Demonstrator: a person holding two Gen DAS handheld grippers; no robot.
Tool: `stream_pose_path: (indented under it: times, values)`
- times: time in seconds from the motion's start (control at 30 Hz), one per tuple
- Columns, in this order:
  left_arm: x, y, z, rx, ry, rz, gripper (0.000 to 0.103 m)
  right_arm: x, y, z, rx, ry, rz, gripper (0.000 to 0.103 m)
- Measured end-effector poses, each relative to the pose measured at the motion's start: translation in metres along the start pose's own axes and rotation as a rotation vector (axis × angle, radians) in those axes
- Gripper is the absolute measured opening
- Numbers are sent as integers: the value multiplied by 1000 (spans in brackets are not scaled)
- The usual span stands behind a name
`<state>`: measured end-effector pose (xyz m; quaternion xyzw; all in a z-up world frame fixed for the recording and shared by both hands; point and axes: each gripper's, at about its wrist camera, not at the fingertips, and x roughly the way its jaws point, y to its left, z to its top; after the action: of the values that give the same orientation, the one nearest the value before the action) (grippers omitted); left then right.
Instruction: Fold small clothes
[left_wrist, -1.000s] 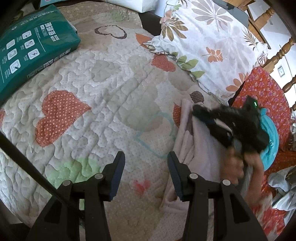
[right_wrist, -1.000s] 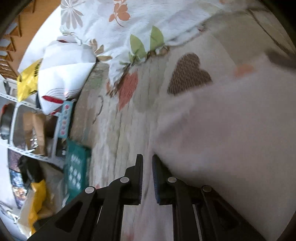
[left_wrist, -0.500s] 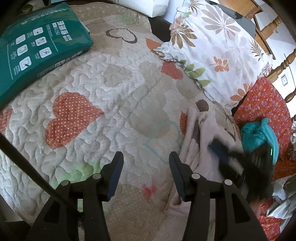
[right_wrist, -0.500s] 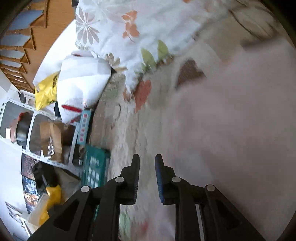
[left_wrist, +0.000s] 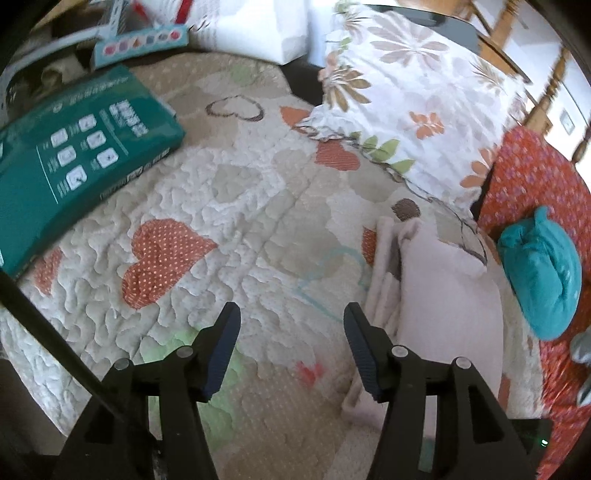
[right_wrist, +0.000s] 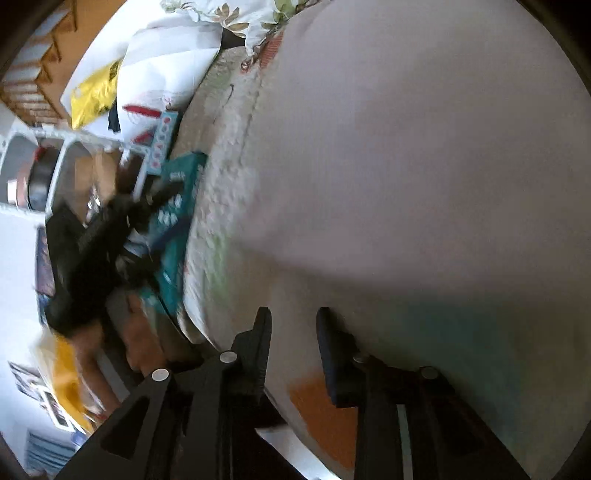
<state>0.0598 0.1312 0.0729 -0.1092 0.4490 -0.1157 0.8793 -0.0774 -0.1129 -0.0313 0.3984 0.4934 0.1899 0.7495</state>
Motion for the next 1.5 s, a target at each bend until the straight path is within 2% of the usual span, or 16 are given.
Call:
stream_pose_path:
  times: [0.23,0.27,0.33,0.43,0.5,0.57,0.8,0.9,1.0,1.03,1.2,1.27,1.3,1.37,1.4,1.5]
  values:
    - [-18,-39,-32,178,-44,-7,66,-91,20,-32,-153,-223,-324,30]
    - [-18,-46,-38,200,-36,-20,66,-103,26,-32,-180,-260,-388,32]
    - [-16,-62,-52,247,-6,-48,66,-122,31,-29,-213,-318,-487,46]
    - [-14,-77,-75,298,54,-89,66,-141,27,-18,-213,-376,-537,47]
    - [-13,-80,-88,293,82,-113,66,-147,21,0,-195,-398,-509,45]
    - [-14,-80,-100,287,84,-117,66,-147,21,23,-180,-412,-444,34]
    - [3,-78,-130,313,125,-97,66,-112,-4,134,-2,-436,-162,34]
    - [8,-82,-136,361,109,-65,67,-91,-41,163,125,-379,-64,33]
    - [12,-83,-136,365,119,-81,79,-85,-75,153,213,-373,46,10]
    - [13,-84,-136,365,121,-82,83,-86,-82,142,221,-364,91,7]
    - [20,-100,-146,435,113,-34,101,-99,-85,88,185,-292,104,6]
    - [22,-105,-151,467,96,0,103,-105,-82,66,185,-240,59,10]
    - [22,-106,-153,467,83,6,103,-108,-78,57,168,-229,14,20]
    - [22,-103,-153,446,69,3,103,-123,-59,35,70,-251,-125,21]
    - [22,-103,-153,440,67,2,103,-132,-47,25,21,-284,-186,21]
    - [22,-103,-154,425,47,13,103,-163,1,-2,-120,-501,-455,22]
